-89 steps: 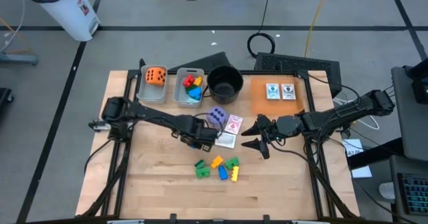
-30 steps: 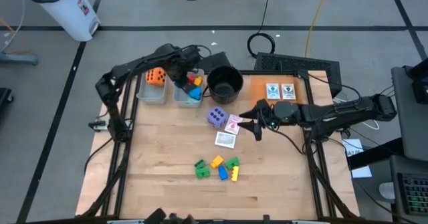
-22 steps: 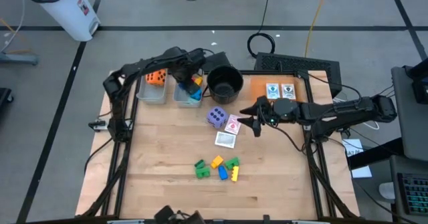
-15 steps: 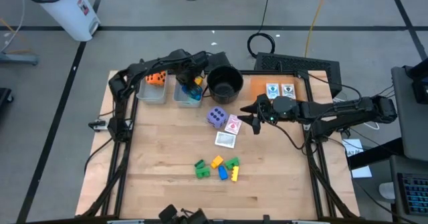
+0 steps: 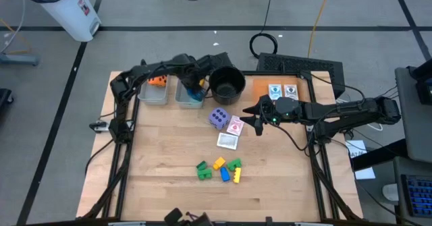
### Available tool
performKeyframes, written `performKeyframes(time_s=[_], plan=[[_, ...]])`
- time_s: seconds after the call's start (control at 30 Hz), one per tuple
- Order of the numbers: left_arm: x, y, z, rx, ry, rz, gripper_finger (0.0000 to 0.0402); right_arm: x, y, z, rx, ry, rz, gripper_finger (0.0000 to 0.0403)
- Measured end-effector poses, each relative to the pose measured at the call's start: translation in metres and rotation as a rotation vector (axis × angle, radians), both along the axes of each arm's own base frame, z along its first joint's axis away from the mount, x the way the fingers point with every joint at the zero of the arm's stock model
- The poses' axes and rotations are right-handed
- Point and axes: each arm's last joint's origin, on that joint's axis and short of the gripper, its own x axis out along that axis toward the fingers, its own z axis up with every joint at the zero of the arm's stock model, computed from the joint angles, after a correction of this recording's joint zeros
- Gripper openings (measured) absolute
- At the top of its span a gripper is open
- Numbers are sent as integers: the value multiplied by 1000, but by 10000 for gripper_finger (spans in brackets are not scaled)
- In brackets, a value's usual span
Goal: Pick & Place Toys
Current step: Put the blue game piece into the right gray bin, then put the brown deck of cards into the orange bin
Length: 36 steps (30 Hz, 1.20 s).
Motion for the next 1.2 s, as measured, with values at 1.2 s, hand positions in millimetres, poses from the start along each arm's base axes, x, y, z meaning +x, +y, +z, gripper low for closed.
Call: performKeyframes(time_s=[1.2], plan=[[-15, 0, -20, -115, 32, 49, 274, 0, 0, 0, 24, -4, -7, 226]])
